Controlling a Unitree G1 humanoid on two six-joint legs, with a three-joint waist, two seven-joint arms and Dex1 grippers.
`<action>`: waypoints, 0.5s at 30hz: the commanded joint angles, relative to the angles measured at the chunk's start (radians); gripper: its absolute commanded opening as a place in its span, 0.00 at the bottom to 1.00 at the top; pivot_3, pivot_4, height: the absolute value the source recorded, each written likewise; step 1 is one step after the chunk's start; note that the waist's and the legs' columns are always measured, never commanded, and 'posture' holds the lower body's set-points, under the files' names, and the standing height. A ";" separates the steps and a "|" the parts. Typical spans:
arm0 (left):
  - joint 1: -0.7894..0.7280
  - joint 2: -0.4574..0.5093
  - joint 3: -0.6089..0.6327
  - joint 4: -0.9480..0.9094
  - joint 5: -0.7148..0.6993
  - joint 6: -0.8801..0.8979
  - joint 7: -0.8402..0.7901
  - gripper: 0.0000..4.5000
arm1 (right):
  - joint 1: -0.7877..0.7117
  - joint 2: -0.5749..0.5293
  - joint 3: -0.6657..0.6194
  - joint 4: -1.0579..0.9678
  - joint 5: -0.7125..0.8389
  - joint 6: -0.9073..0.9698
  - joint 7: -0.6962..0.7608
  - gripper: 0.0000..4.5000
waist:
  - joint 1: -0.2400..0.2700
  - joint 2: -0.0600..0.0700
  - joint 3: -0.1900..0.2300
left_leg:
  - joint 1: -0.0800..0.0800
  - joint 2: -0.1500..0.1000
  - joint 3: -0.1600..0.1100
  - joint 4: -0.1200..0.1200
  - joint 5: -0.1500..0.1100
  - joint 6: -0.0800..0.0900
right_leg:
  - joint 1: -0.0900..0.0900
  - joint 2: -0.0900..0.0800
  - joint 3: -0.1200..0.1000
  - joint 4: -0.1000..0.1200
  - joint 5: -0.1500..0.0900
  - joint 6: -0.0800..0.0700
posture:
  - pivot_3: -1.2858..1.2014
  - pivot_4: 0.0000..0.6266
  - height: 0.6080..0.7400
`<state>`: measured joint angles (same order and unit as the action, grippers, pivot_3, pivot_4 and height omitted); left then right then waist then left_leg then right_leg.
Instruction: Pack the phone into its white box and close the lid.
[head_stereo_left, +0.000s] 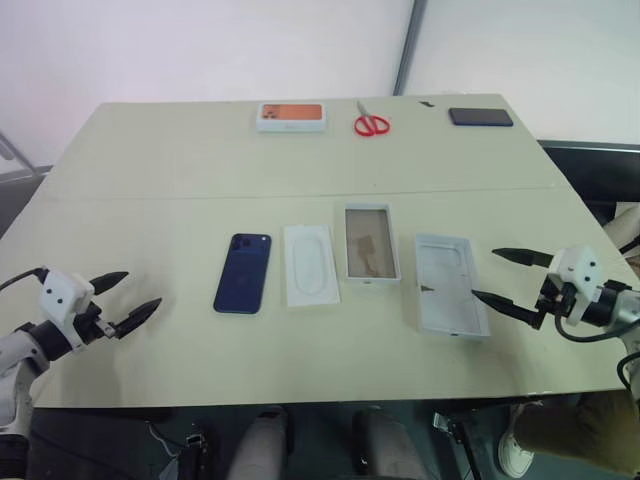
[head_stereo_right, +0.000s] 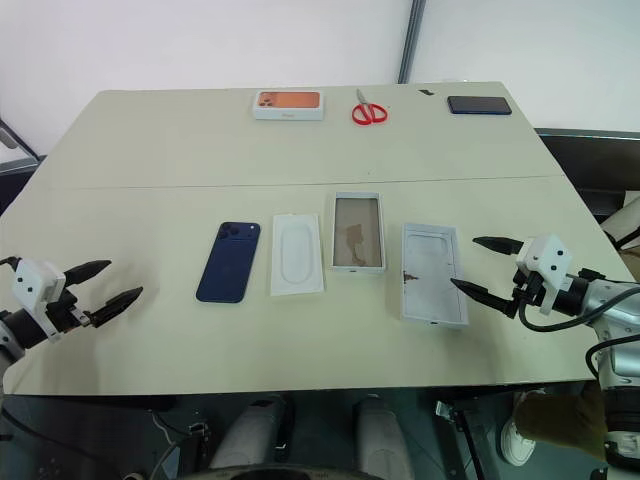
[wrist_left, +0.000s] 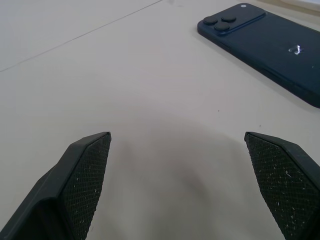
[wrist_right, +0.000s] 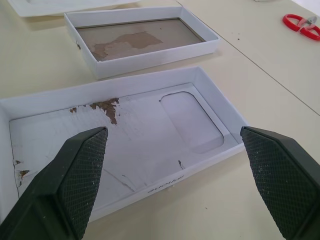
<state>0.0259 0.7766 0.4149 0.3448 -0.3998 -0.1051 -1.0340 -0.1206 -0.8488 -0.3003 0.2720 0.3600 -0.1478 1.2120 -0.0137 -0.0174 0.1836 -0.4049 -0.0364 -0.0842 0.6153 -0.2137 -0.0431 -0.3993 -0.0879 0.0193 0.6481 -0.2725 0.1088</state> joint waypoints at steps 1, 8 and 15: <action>-0.014 0.023 0.015 0.010 0.015 -0.030 0.004 1.00 | -0.006 -0.018 -0.018 -0.017 0.004 -0.011 -0.008 0.99 | 0.000 0.000 0.000 | 0.000 0.000 0.000 0.000 0.000 0.000 | 0.000 0.000 0.000 0.000 0.000 0.000 | 0.52 0.24 1.00; -0.024 0.027 0.007 0.014 0.018 -0.001 0.003 1.00 | -0.011 -0.013 -0.007 -0.020 -0.004 -0.012 -0.017 0.99 | 0.000 0.000 0.000 | 0.000 0.000 0.000 0.000 0.000 0.000 | 0.000 0.000 0.000 0.000 0.000 0.000 | 0.52 0.24 1.00; -0.027 0.023 0.008 0.006 0.013 0.006 -0.001 1.00 | -0.029 -0.019 -0.003 -0.004 -0.003 -0.015 -0.009 0.99 | 0.000 0.000 0.000 | 0.000 0.000 0.000 0.000 0.000 0.000 | 0.000 0.000 0.000 0.000 0.000 0.000 | 0.52 0.24 1.00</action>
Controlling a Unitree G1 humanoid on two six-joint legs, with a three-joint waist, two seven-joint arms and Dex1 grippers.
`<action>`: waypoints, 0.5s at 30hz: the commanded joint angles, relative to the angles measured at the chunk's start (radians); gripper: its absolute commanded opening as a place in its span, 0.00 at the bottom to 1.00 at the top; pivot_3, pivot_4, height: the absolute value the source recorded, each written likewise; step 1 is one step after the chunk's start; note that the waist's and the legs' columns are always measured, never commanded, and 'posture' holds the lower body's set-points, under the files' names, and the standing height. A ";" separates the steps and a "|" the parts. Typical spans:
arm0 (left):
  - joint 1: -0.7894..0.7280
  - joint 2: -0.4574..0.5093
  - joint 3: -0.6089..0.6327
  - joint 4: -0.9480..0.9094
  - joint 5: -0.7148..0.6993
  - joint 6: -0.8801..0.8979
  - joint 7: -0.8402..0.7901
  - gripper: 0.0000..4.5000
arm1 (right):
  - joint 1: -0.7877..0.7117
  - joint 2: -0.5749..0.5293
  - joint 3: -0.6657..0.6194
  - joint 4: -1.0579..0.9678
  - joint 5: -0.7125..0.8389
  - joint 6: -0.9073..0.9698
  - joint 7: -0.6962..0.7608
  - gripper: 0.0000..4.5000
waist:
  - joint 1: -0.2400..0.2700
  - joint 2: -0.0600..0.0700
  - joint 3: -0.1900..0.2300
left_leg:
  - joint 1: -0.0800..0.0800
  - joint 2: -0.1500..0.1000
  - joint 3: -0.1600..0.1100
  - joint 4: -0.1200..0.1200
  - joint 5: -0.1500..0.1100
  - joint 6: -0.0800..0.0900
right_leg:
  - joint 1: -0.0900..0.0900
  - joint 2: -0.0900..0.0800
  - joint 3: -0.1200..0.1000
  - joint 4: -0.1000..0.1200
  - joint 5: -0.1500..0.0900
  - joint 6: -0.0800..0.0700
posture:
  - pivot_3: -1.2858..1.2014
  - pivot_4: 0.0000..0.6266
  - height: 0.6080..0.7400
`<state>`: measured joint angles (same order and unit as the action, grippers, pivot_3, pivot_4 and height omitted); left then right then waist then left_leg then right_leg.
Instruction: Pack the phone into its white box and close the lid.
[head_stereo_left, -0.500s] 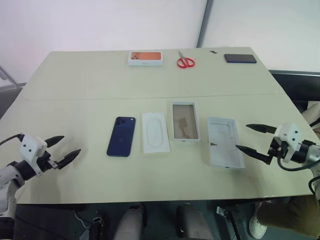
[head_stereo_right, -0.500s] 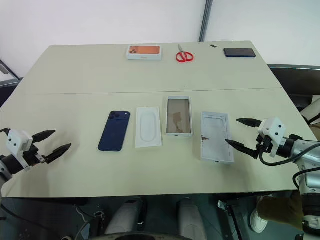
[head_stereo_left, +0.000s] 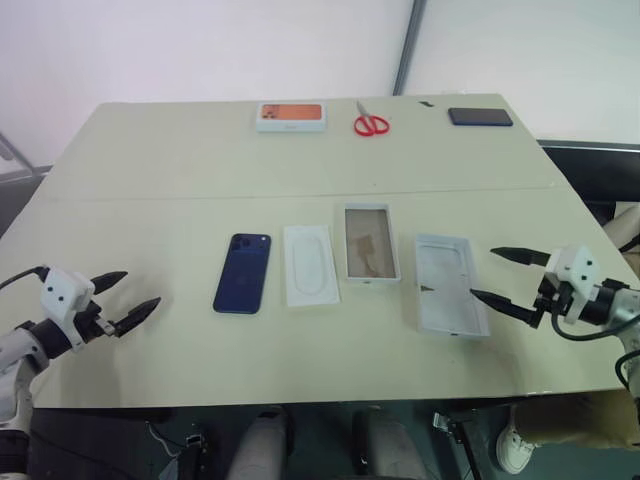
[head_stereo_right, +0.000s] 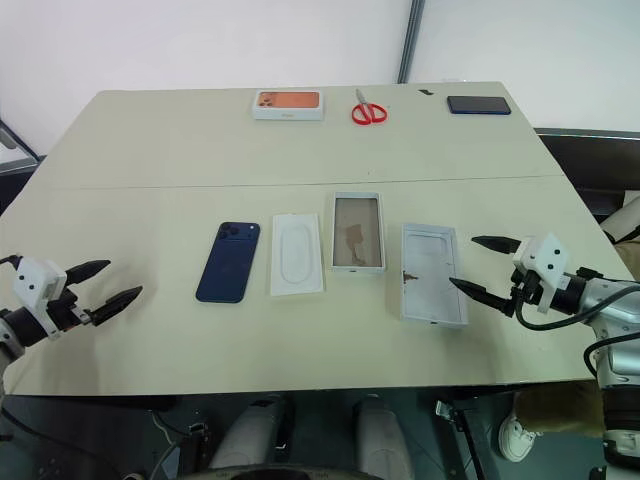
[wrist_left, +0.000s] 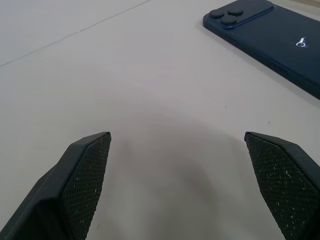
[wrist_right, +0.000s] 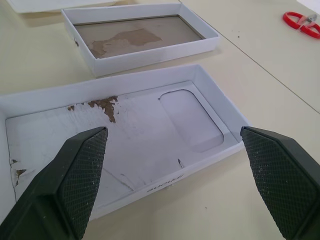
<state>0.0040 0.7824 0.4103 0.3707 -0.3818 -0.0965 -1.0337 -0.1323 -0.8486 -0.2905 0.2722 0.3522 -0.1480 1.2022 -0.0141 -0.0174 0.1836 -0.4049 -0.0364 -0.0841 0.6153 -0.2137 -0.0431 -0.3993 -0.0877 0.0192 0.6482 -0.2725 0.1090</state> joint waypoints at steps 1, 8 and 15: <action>-0.005 0.016 0.013 -0.021 -0.005 -0.002 -0.001 1.00 | -0.017 -0.018 -0.013 -0.005 0.005 -0.014 0.001 0.99 | 0.000 0.000 0.000 | 0.000 0.000 0.000 0.000 0.000 0.000 | 0.000 0.000 0.000 0.000 0.000 0.000 | 0.52 0.24 1.00; -0.014 0.008 0.007 -0.040 -0.013 0.017 0.006 1.00 | -0.019 -0.013 -0.008 -0.012 0.005 -0.011 -0.002 0.99 | 0.000 0.000 0.000 | 0.000 0.000 0.000 0.000 0.000 0.000 | 0.000 0.000 0.000 0.000 0.000 0.000 | 0.52 0.24 1.00; -0.031 0.002 -0.002 -0.094 -0.028 0.102 0.022 1.00 | -0.030 -0.012 -0.004 -0.016 0.004 -0.011 -0.003 0.99 | 0.000 0.000 0.000 | 0.000 0.000 0.000 0.000 0.000 0.000 | 0.000 0.000 0.000 0.000 0.000 0.000 | 0.52 0.24 1.00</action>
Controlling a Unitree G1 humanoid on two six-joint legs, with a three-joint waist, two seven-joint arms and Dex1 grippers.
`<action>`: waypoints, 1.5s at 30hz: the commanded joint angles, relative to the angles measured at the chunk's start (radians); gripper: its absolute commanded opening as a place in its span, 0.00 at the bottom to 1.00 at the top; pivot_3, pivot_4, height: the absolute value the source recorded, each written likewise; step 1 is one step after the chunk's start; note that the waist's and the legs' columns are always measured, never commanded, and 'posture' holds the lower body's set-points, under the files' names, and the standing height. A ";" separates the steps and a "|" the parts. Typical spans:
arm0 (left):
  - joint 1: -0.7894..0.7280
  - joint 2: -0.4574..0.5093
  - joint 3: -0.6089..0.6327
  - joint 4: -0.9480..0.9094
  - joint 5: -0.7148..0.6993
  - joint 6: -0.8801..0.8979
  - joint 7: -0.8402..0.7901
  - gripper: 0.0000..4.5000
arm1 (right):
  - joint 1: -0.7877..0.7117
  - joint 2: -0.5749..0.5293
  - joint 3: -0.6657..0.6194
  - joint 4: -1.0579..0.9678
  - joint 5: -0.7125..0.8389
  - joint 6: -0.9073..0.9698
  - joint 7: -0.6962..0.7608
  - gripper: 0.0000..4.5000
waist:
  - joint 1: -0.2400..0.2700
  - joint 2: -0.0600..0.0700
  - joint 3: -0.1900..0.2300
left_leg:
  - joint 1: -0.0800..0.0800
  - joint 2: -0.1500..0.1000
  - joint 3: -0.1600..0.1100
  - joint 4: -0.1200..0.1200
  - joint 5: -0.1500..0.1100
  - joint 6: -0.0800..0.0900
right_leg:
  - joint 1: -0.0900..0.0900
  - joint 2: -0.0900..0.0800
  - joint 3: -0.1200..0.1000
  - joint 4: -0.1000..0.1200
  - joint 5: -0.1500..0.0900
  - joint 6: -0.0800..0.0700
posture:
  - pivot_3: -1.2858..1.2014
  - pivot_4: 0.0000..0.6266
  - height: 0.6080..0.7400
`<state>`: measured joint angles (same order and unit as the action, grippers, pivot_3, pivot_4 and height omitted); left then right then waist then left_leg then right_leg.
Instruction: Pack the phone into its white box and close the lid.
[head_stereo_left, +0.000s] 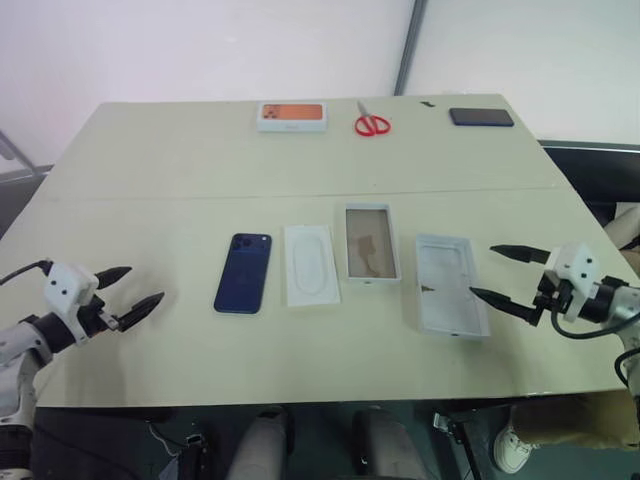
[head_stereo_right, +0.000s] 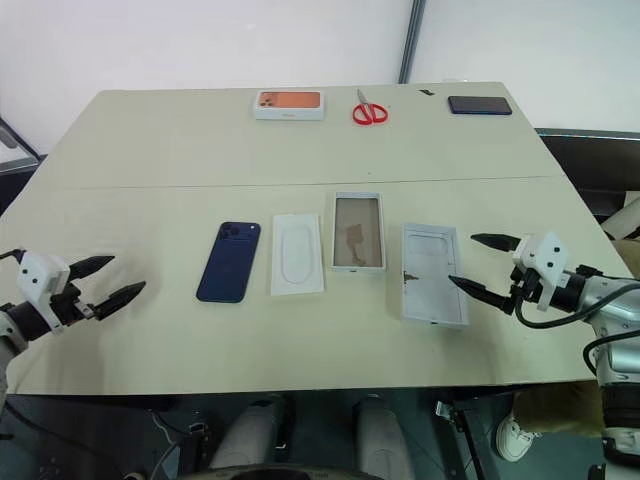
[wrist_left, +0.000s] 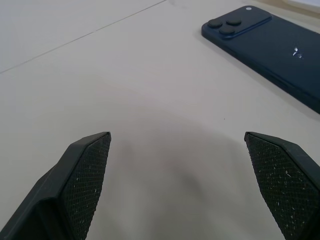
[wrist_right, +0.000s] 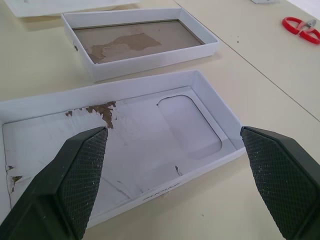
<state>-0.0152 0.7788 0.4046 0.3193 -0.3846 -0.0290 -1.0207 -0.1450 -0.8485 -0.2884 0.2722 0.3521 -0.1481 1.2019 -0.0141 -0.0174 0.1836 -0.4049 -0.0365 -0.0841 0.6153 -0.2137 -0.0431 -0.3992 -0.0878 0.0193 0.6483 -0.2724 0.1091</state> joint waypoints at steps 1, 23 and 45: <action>-0.013 0.007 0.005 -0.053 -0.032 0.058 0.010 1.00 | -0.020 -0.012 -0.003 -0.016 0.003 -0.011 -0.003 0.99 | 0.000 0.000 0.000 | 0.000 0.000 0.000 0.000 0.000 0.000 | 0.000 0.000 0.000 0.000 0.000 0.000 | 0.52 0.24 1.00; -0.180 -0.197 -0.120 -0.536 -0.338 0.797 0.326 1.00 | -0.281 0.130 0.259 -0.179 -0.050 0.111 -0.058 0.99 | 0.001 0.000 0.000 | -0.001 -0.001 -0.001 0.001 0.000 0.000 | 0.000 0.000 0.000 0.001 0.000 0.000 | 0.52 0.24 1.00; -0.319 -0.337 -0.277 -0.489 -0.402 1.188 0.552 1.00 | -0.283 0.154 0.273 -0.166 -0.050 0.095 -0.060 0.99 | -0.002 0.000 0.000 | 0.001 -0.002 0.000 0.001 0.000 0.000 | 0.001 0.002 0.000 0.001 0.000 0.000 | 0.52 0.24 1.00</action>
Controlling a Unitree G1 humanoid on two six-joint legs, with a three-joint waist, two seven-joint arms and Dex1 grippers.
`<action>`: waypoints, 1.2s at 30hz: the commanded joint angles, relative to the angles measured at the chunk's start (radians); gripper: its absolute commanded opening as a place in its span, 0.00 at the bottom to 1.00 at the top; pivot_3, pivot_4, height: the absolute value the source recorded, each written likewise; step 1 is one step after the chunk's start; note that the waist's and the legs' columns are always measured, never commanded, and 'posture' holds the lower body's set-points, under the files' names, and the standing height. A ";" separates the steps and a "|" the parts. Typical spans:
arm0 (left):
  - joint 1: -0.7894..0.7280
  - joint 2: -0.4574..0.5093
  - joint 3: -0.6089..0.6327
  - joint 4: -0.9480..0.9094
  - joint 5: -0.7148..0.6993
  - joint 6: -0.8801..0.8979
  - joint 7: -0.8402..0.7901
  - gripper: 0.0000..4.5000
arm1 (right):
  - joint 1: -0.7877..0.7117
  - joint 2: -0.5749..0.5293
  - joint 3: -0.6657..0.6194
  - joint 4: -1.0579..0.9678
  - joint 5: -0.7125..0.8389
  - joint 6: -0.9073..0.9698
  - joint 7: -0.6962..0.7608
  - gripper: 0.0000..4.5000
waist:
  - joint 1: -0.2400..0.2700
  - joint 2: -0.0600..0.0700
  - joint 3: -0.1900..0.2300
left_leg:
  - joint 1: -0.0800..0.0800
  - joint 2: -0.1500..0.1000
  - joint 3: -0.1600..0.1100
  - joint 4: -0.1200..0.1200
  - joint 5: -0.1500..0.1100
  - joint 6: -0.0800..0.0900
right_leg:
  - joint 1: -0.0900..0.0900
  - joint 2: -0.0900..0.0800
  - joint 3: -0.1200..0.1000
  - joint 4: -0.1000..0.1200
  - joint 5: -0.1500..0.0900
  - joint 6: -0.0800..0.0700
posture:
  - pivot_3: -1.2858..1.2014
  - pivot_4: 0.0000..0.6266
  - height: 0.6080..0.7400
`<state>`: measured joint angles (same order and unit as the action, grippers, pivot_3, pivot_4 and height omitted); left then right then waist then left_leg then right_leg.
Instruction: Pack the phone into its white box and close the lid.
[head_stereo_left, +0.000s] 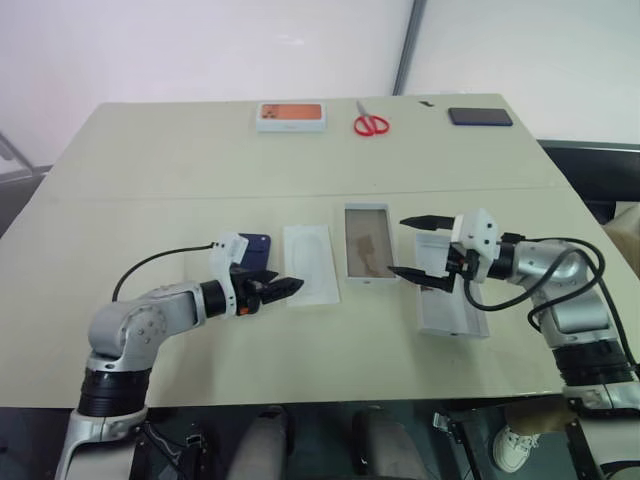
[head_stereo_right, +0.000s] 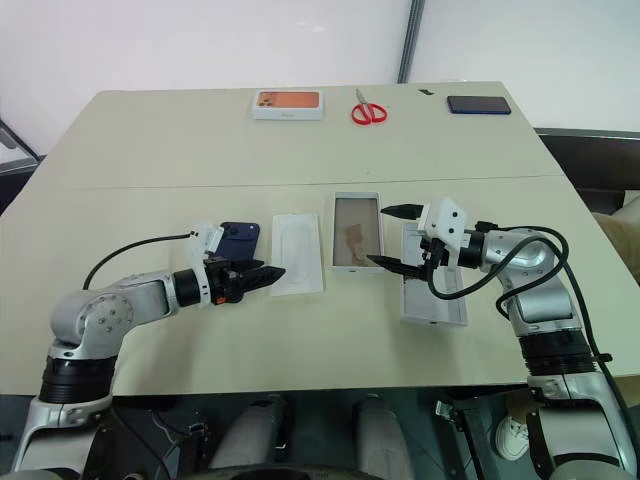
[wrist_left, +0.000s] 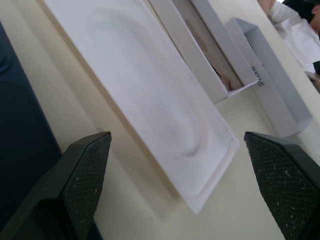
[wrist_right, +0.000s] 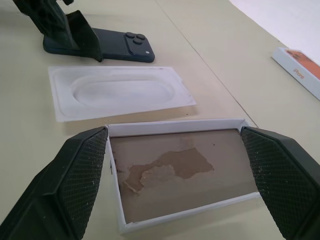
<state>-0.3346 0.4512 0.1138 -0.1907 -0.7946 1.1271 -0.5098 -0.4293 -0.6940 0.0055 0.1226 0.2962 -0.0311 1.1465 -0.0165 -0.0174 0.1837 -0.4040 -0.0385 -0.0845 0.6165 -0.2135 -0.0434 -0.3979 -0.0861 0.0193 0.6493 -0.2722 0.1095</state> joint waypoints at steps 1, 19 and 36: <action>-0.011 -0.032 0.031 0.036 -0.003 0.051 0.067 1.00 | 0.003 0.001 -0.021 -0.016 0.006 -0.023 -0.006 0.99 | 0.001 0.000 0.000 | 0.000 0.000 0.000 0.000 0.000 0.000 | 0.000 0.000 0.000 0.000 0.000 0.000 | 0.52 0.24 1.00; -0.116 -0.177 0.125 0.185 -0.050 0.137 0.160 1.00 | 0.002 0.009 -0.020 -0.013 -0.011 -0.047 -0.027 0.99 | 0.003 0.000 0.000 | 0.002 -0.001 0.000 0.000 0.000 0.000 | 0.003 0.000 0.000 0.000 0.000 0.000 | 0.52 0.24 1.00; -0.120 -0.177 0.140 0.207 -0.043 0.165 0.165 0.19 | 0.003 0.009 -0.019 -0.020 -0.011 -0.051 -0.036 1.00 | 0.003 0.000 0.000 | 0.001 -0.001 0.000 0.000 0.000 0.000 | 0.002 0.000 0.000 0.000 0.000 0.000 | 0.52 0.24 1.00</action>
<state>-0.4554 0.2734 0.2447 0.0148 -0.8384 1.2832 -0.3504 -0.4154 -0.6830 0.0056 0.1238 0.2785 -0.0708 1.1156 -0.0130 -0.0177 0.1835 -0.4026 -0.0396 -0.0847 0.6166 -0.2134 -0.0436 -0.3959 -0.0859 0.0189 0.6489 -0.2722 0.1096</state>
